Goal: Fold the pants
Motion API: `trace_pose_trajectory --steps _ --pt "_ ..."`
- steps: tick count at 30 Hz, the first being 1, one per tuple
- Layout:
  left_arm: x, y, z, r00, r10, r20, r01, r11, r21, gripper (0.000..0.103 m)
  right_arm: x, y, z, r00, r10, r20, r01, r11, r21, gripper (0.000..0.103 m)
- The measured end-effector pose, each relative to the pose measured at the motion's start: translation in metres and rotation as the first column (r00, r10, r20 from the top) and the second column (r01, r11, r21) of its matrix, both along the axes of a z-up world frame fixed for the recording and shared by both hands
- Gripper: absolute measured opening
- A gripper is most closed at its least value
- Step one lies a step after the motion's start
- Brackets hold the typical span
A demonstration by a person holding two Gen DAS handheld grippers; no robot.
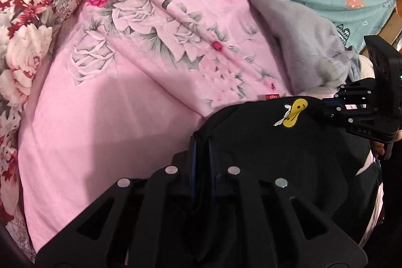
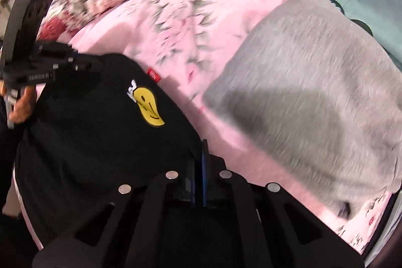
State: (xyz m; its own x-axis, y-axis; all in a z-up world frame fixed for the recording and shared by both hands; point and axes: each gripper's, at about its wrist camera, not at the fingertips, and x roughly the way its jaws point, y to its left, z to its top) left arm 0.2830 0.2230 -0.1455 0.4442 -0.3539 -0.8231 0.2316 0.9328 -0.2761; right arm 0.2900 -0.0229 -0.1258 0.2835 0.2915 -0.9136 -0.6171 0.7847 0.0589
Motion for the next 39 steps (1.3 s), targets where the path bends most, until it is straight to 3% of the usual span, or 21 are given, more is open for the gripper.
trace_pose_trajectory --steps 4,6,12,16,21,27,28,30,32,33,35,37,39 --pt "-0.002 0.006 0.007 1.000 0.017 -0.011 -0.018 0.999 -0.032 0.009 0.014 -0.001 -0.018 0.998 -0.043 -0.044 0.042 0.999 -0.013 0.004" --pt "-0.014 0.006 0.023 0.999 0.009 0.031 -0.008 1.000 -0.014 0.009 0.016 -0.002 -0.012 0.996 -0.060 -0.059 0.061 0.998 0.011 0.004" --pt "-0.079 0.016 0.082 0.987 -0.008 0.162 0.016 0.999 -0.048 0.008 -0.035 -0.010 0.058 0.999 -0.024 0.024 0.022 0.995 0.102 0.004" --pt "-0.151 0.023 0.105 0.971 -0.009 0.240 0.029 0.996 -0.083 0.007 -0.094 -0.011 0.098 0.998 0.010 0.064 -0.020 0.988 0.150 0.004" --pt "-0.229 0.026 0.097 0.962 0.006 0.272 0.022 0.995 -0.099 0.007 -0.176 -0.006 0.106 0.995 0.075 0.067 -0.086 0.982 0.170 0.004" --pt "-0.274 0.031 0.044 0.982 0.032 0.185 -0.010 0.993 -0.119 0.008 -0.259 0.020 0.056 0.989 0.147 0.001 -0.146 0.981 0.128 0.004" --pt "-0.276 0.032 0.036 0.985 0.037 0.166 -0.017 0.992 -0.122 0.010 -0.268 0.025 0.043 0.988 0.151 -0.014 -0.149 0.983 0.112 0.004" --pt "-0.279 0.035 0.023 0.989 0.071 0.128 -0.055 0.990 -0.131 0.027 -0.280 0.032 0.023 0.987 0.158 -0.023 -0.156 0.984 0.083 0.004" --pt "-0.290 0.041 0.023 0.988 0.095 0.123 -0.070 0.978 -0.198 0.057 -0.284 0.037 0.006 0.990 0.141 -0.031 -0.139 0.989 0.055 0.004" --pt "-0.298 0.046 0.028 0.984 0.107 0.142 -0.072 0.969 -0.235 0.066 -0.284 0.038 -0.001 0.991 0.128 -0.038 -0.126 0.991 0.049 0.004" --pt "-0.315 0.057 0.041 0.965 0.177 0.194 -0.120 0.954 -0.275 0.097 -0.283 0.039 -0.010 0.994 0.103 -0.048 -0.101 0.994 0.049 0.004" --pt "-0.325 0.071 0.053 0.939 0.267 0.215 -0.188 0.927 -0.325 0.098 -0.284 0.040 -0.010 0.995 0.093 -0.035 -0.091 0.994 0.062 0.004" --pt "-0.320 0.083 0.058 0.926 0.338 0.167 -0.261 0.894 -0.364 0.098 -0.283 0.038 -0.011 0.996 0.089 -0.032 -0.086 0.994 0.074 0.004"
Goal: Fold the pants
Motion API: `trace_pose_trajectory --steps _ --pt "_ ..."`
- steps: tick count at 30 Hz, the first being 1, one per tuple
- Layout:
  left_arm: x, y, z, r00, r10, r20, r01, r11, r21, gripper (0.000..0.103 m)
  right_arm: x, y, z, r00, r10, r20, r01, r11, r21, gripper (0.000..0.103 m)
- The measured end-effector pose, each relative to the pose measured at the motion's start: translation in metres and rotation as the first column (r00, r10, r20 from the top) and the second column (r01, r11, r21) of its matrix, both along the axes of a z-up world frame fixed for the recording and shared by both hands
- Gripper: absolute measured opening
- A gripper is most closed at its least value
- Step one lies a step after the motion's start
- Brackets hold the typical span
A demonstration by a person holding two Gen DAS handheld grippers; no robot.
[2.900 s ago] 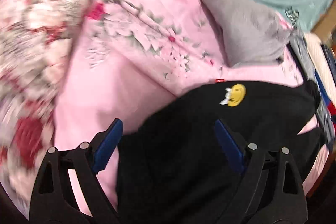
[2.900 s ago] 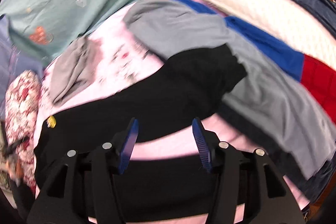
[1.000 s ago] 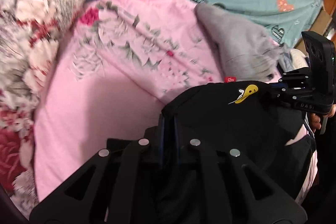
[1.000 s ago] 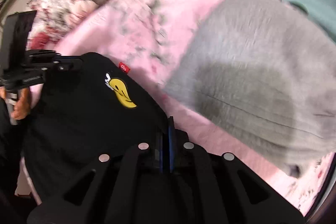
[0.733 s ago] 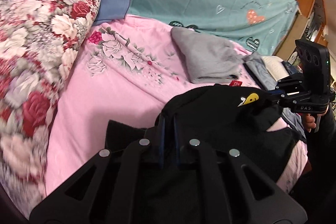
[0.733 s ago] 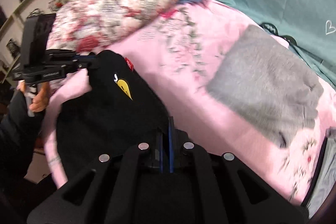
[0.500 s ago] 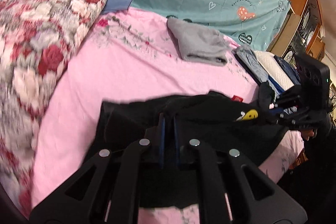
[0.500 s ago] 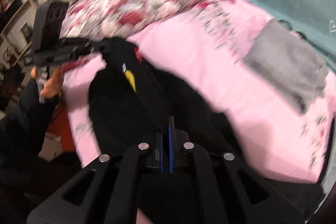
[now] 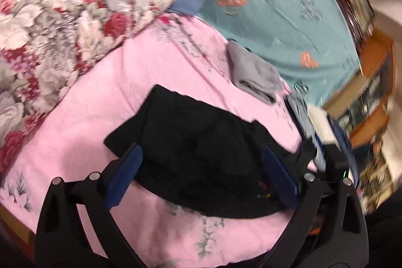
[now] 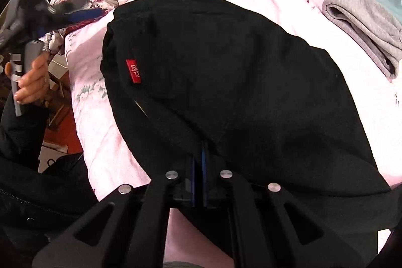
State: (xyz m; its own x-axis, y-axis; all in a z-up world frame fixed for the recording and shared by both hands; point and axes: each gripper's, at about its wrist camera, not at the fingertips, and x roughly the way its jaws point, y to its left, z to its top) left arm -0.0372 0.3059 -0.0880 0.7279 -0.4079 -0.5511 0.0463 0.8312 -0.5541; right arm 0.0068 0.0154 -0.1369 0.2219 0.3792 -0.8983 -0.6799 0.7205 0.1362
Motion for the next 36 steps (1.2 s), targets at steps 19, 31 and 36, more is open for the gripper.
trace_pose_trajectory --steps 19,31,36 --pt "0.059 0.013 -0.030 0.924 0.221 -0.312 -0.230 0.973 0.009 0.008 0.003 -0.008 -0.003 1.000 -0.010 -0.012 0.011 0.997 0.072 0.006" --pt "0.042 0.034 -0.049 0.904 0.265 -0.335 -0.252 0.964 0.083 0.020 -0.008 0.005 -0.003 1.000 0.012 0.025 -0.012 1.000 0.022 0.009" --pt "0.017 0.021 -0.004 0.919 0.326 -0.223 -0.266 0.928 0.263 0.070 -0.021 0.011 0.014 0.997 0.070 0.030 -0.069 0.997 -0.024 0.048"
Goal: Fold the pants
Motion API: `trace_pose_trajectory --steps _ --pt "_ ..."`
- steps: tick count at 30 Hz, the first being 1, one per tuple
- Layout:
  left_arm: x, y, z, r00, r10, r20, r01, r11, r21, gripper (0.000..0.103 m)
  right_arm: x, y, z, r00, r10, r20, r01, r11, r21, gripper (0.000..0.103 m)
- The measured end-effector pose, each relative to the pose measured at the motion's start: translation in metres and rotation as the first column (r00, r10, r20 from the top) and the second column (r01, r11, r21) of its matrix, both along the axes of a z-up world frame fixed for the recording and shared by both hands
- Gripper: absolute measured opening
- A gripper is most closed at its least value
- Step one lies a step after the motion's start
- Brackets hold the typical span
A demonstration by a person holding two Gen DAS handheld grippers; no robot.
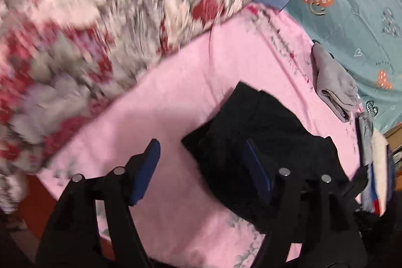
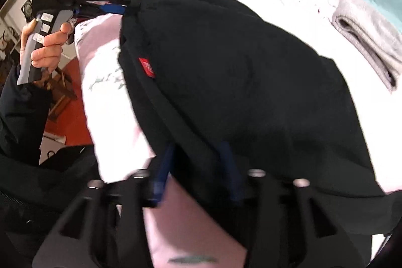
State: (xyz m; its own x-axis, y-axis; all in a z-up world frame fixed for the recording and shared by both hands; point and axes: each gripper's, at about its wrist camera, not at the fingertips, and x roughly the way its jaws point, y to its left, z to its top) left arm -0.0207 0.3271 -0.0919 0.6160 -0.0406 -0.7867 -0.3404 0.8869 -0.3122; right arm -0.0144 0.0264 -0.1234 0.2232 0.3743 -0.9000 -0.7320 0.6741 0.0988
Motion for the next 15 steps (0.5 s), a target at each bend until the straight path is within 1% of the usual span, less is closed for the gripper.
trace_pose_trajectory --steps 2,4,5,6,7,8,9,10,11,12,13,14,15 --pt "-0.006 -0.008 0.018 0.999 -0.013 0.029 0.013 1.000 0.027 0.070 -0.004 -0.001 0.026 0.999 0.037 -0.015 -0.035 0.995 0.088 0.048" --pt "-0.005 -0.019 0.031 0.995 -0.066 0.075 0.066 0.998 -0.009 0.070 0.000 -0.003 0.042 0.999 0.022 -0.026 -0.018 0.988 0.156 0.048" --pt "0.000 -0.028 0.034 0.990 -0.107 0.088 0.109 0.994 -0.023 0.070 0.005 -0.004 0.048 1.000 0.002 -0.027 0.004 0.981 0.192 0.044" --pt "0.005 -0.037 0.034 0.986 -0.139 0.093 0.143 0.989 -0.028 0.070 0.011 -0.003 0.050 0.999 -0.026 -0.019 0.029 0.977 0.210 0.024" --pt "0.014 -0.049 0.032 0.980 -0.176 0.092 0.180 0.983 -0.032 0.068 0.020 0.003 0.048 0.998 -0.057 -0.012 0.058 0.978 0.200 0.012" --pt "0.020 -0.057 0.030 0.977 -0.196 0.086 0.199 0.979 -0.031 0.064 0.029 0.005 0.043 0.997 -0.075 -0.018 0.077 0.979 0.190 0.003" --pt "0.030 -0.067 0.023 0.973 -0.222 0.069 0.224 0.974 -0.030 0.059 0.037 0.010 0.035 0.995 -0.099 -0.032 0.103 0.977 0.185 0.003" --pt "0.036 -0.074 0.015 0.970 -0.239 0.048 0.241 0.970 -0.036 0.040 0.042 0.013 0.027 0.993 -0.114 -0.042 0.119 0.977 0.178 0.003" --pt "0.046 -0.082 0.002 0.963 -0.271 0.005 0.270 0.961 -0.058 0.020 0.048 0.018 0.015 0.990 -0.127 -0.066 0.136 0.978 0.160 0.003" --pt "0.052 -0.086 -0.009 0.956 -0.293 -0.028 0.290 0.953 -0.082 0.014 0.052 0.019 0.006 0.986 -0.131 -0.100 0.145 0.979 0.146 0.003" --pt "0.057 -0.090 -0.024 0.948 -0.311 -0.070 0.302 0.946 -0.113 0.012 0.054 0.022 -0.011 0.975 -0.122 -0.186 0.147 0.981 0.126 0.003" --pt "0.061 -0.092 -0.032 0.945 -0.311 -0.095 0.300 0.947 -0.117 0.011 0.051 0.024 -0.020 0.967 -0.116 -0.228 0.146 0.982 0.120 0.004" --pt "0.061 -0.094 -0.045 0.943 -0.305 -0.135 0.292 0.951 -0.103 0.010 0.044 0.024 -0.017 0.976 -0.119 -0.185 0.143 0.982 0.124 0.004"
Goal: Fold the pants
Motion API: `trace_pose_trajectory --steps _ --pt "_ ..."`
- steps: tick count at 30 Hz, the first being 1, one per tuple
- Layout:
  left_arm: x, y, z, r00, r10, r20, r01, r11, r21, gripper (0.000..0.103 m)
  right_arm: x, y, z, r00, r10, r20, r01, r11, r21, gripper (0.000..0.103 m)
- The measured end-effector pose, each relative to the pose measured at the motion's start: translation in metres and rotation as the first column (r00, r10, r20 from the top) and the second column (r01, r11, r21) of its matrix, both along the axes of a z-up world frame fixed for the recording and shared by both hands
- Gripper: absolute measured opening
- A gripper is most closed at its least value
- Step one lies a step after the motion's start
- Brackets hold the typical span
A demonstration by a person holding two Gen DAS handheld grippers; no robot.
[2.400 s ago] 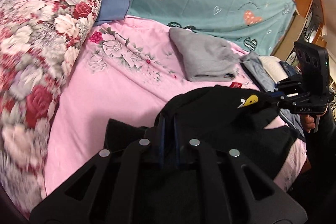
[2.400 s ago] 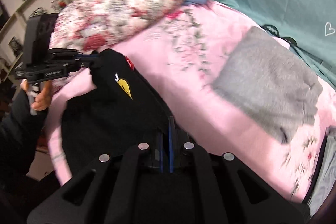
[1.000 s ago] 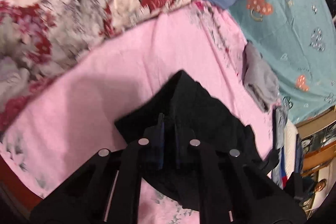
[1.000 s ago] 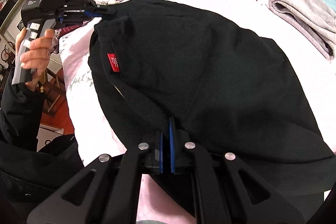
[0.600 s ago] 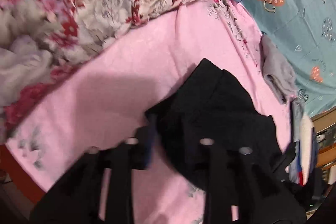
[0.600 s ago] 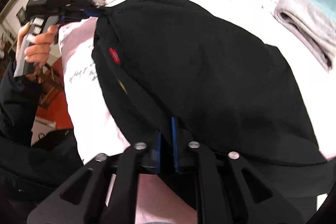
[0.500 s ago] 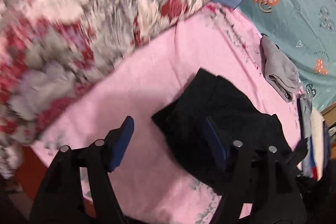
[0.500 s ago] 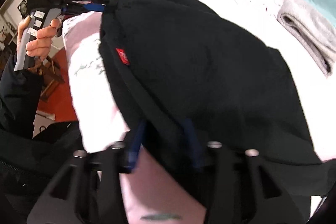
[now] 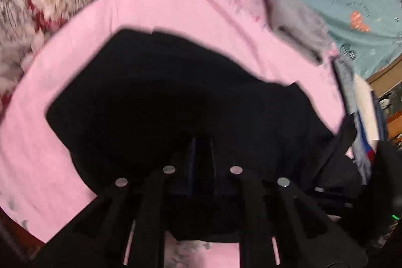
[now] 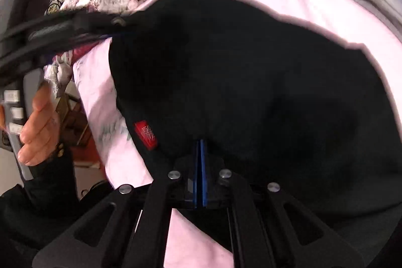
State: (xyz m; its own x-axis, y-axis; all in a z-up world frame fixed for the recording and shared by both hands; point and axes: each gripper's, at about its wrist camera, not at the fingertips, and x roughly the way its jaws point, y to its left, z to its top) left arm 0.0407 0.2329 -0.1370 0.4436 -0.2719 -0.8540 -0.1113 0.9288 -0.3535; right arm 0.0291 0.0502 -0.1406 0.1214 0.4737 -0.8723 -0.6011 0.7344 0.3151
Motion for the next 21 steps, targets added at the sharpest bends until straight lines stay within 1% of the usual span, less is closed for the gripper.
trace_pose_trajectory --steps 1,2,3,5,7,8,9,11,13,14,15,16,17,19,20,21 --pt "-0.001 -0.001 -0.007 1.000 0.004 0.014 -0.005 1.000 0.009 0.009 -0.009 0.002 0.004 0.999 0.029 0.031 -0.028 0.999 -0.021 0.004" --pt "-0.004 -0.002 -0.007 0.999 0.007 0.032 -0.007 1.000 0.009 0.009 -0.015 0.002 0.006 0.998 0.047 0.037 -0.046 0.999 -0.027 0.005" --pt "-0.007 -0.002 -0.007 0.999 0.003 0.050 -0.004 1.000 0.019 0.009 -0.018 0.000 0.008 0.999 0.046 0.027 -0.046 0.999 -0.021 0.005" --pt "-0.008 -0.003 -0.006 0.998 0.002 0.058 -0.003 1.000 0.025 0.009 -0.019 -0.011 0.015 1.000 0.016 -0.004 -0.016 1.000 0.003 0.006" --pt "-0.008 -0.002 -0.007 0.998 0.000 0.065 -0.001 1.000 0.025 0.009 -0.019 -0.033 0.024 0.999 -0.037 -0.030 0.039 0.998 0.048 0.018" --pt "-0.010 -0.001 -0.007 0.998 -0.004 0.070 0.002 1.000 0.027 0.009 -0.019 -0.047 0.030 0.997 -0.072 -0.033 0.074 0.996 0.056 0.031" --pt "-0.011 -0.001 -0.007 0.997 -0.007 0.076 0.005 1.000 0.029 0.009 -0.019 -0.061 0.035 0.994 -0.110 -0.028 0.112 0.992 0.055 0.037" --pt "-0.015 -0.003 -0.008 0.996 -0.014 0.090 0.010 0.999 0.037 0.009 -0.020 -0.100 0.047 0.975 -0.222 -0.010 0.222 0.975 0.016 0.041" --pt "-0.017 -0.006 -0.008 0.995 -0.019 0.101 0.014 0.999 0.047 0.009 -0.014 -0.149 0.058 0.934 -0.356 -0.001 0.356 0.933 -0.058 0.044" --pt "-0.017 -0.008 -0.008 0.994 -0.020 0.106 0.014 0.998 0.055 0.009 -0.009 -0.174 0.062 0.905 -0.425 0.002 0.423 0.902 -0.087 0.046" --pt "-0.018 -0.009 -0.008 0.994 -0.019 0.110 0.013 0.998 0.063 0.009 -0.002 -0.199 0.066 0.867 -0.498 0.003 0.496 0.861 -0.112 0.046" --pt "-0.018 -0.010 -0.008 0.993 -0.018 0.114 0.010 0.998 0.069 0.009 0.010 -0.239 0.072 0.795 -0.607 0.000 0.600 0.787 -0.146 0.046" --pt "-0.018 -0.010 -0.008 0.993 -0.017 0.116 0.009 0.997 0.074 0.009 0.018 -0.260 0.076 0.755 -0.655 0.002 0.647 0.745 -0.164 0.046" --pt "-0.019 -0.011 -0.008 0.993 -0.016 0.120 0.006 0.997 0.082 0.009 0.042 -0.315 0.082 0.660 -0.750 0.030 0.734 0.636 -0.236 0.046" --pt "-0.019 -0.011 -0.008 0.992 -0.017 0.122 0.006 0.996 0.084 0.009 0.055 -0.339 0.084 0.604 -0.795 0.050 0.775 0.573 -0.267 0.046" --pt "-0.019 -0.011 -0.008 0.992 -0.019 0.125 0.008 0.996 0.084 0.009 0.064 -0.360 0.085 0.551 -0.832 0.054 0.809 0.518 -0.278 0.046"
